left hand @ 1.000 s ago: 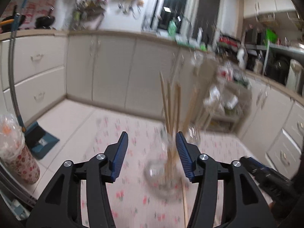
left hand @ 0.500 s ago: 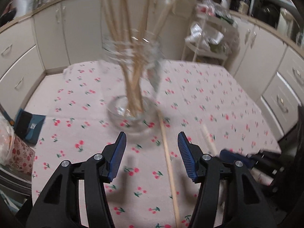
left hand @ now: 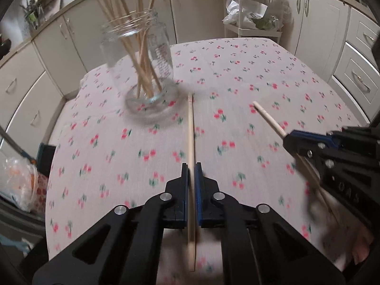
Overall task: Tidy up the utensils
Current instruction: 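Close the left tool on a wooden stick while the right tool grasps another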
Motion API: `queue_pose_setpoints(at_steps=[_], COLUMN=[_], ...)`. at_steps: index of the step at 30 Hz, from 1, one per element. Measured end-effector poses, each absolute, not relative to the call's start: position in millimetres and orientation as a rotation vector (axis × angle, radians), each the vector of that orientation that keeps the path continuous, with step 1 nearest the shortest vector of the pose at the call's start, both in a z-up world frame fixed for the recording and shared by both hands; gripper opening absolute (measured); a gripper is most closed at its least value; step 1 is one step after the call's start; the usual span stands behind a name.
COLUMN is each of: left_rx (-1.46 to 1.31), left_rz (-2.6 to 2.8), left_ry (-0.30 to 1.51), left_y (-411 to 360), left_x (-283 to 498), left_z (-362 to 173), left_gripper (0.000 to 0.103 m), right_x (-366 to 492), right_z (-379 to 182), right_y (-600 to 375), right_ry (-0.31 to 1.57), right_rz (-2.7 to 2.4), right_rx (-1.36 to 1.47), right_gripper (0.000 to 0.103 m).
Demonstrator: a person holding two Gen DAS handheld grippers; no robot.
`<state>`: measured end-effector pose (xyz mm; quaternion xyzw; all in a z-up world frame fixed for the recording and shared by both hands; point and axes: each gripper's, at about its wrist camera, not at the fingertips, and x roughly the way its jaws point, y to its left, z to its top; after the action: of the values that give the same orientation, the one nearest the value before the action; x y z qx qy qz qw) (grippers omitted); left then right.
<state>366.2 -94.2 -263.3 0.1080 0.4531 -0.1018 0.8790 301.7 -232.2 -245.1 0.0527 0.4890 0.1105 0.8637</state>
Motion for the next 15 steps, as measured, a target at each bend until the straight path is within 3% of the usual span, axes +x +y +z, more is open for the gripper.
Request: queue_pose_setpoints(at_steps=[4,7,11,15], left_rx=[0.177,0.155,0.165,0.183], left_rz=[-0.251,-0.249,-0.243,-0.235], left_ry=[1.003,1.010,0.966,0.964], left_y=[-85,-81,-90,-101], left_x=[354,362,384,407], left_z=[-259,-254,-247,-250], left_gripper=[0.005,0.007,0.019,0.024], right_x=[302,309,323,334], right_z=[-241,-238,-238,-246], right_y=[-235,-236,-230,-220], right_ry=[1.031,1.020,1.016,1.046], right_rz=[0.247,0.238,0.248,0.253], right_rx=[0.124,0.116,0.094,0.040], right_gripper=[0.007,0.015,0.016,0.020])
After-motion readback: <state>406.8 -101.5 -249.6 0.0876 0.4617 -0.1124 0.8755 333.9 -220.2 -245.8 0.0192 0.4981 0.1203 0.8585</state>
